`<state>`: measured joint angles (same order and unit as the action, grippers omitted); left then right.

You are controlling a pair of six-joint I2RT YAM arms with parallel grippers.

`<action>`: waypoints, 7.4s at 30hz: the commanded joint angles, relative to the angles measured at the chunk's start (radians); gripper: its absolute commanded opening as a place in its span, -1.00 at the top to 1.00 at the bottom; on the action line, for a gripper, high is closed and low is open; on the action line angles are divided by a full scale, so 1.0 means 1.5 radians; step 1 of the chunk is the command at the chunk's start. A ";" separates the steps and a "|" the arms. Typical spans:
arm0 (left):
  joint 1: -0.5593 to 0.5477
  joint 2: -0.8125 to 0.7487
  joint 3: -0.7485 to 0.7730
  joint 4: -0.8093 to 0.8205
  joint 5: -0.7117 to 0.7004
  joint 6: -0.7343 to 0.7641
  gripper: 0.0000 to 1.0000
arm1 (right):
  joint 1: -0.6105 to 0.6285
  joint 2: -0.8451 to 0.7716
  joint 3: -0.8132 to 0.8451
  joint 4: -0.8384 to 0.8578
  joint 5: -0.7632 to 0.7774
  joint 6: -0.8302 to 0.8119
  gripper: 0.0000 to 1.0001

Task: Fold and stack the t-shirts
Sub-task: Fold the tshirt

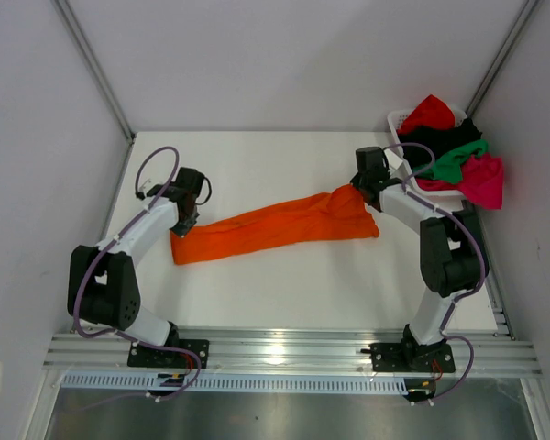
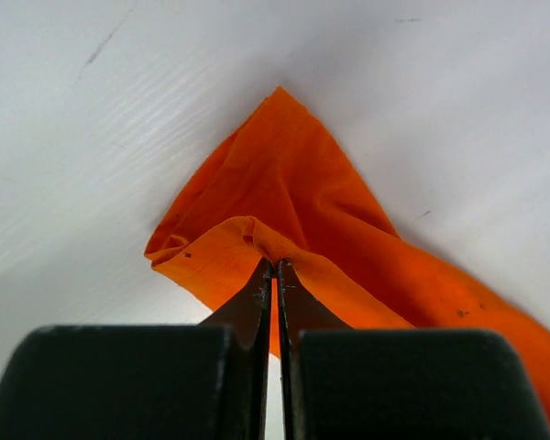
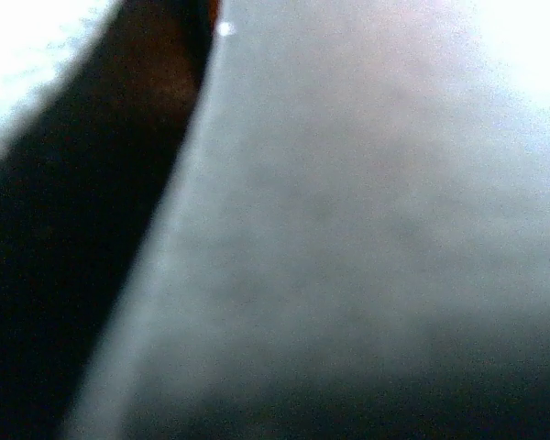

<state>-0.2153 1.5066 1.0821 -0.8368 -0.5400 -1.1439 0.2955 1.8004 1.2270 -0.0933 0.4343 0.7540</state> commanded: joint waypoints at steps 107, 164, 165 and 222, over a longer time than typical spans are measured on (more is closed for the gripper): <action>0.049 0.047 0.095 -0.074 -0.012 0.104 -0.42 | 0.033 0.076 -0.043 0.292 -0.057 -0.186 0.08; -0.060 0.172 0.094 -0.052 0.052 0.117 -0.36 | 0.122 0.033 0.004 -0.054 -0.004 0.063 0.15; -0.060 0.171 0.094 -0.053 0.051 0.117 -0.36 | 0.121 0.035 0.005 -0.052 -0.004 0.062 0.15; -0.121 0.194 0.127 -0.084 0.035 0.084 -0.36 | 0.128 0.097 0.139 -0.077 -0.061 0.035 0.17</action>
<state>-0.3870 1.7966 1.2385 -0.9539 -0.4671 -0.9951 0.4835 1.9594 1.3796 -0.2085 0.3477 0.8036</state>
